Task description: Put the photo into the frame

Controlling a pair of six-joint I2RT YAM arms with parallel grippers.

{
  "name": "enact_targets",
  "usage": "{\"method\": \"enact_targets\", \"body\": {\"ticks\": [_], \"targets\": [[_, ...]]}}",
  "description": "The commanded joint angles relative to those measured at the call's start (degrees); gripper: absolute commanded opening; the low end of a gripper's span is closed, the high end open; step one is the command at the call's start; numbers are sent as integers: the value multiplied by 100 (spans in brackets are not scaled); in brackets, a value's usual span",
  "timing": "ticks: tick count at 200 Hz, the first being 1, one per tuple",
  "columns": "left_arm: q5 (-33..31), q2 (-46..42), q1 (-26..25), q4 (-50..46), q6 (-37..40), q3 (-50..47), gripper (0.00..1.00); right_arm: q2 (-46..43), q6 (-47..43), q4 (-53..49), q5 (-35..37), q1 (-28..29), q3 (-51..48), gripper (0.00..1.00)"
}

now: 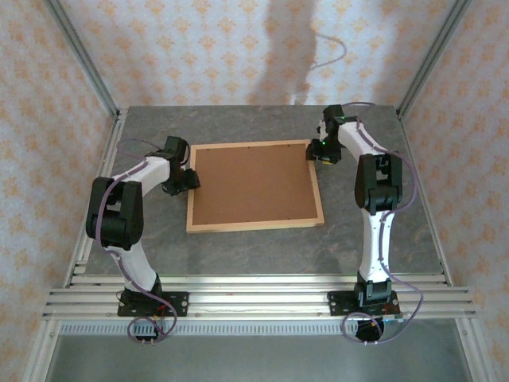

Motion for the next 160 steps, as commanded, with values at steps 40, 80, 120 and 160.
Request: {"method": "enact_targets", "body": {"ticks": [40,80,120,160], "targets": [[89,258,31,102,-153,-172,50,440,-121,-480,277,261,-133,59],[184,293,-21,217,-253,-218,49,454,-139,-611,546,452,-117,63],[233,302,-75,246,-292,-192,50,455,-122,-752,940,668,-111,71],[273,337,-136,272,-342,-184,50,435,-95,-839,970,727,-124,80]]}}
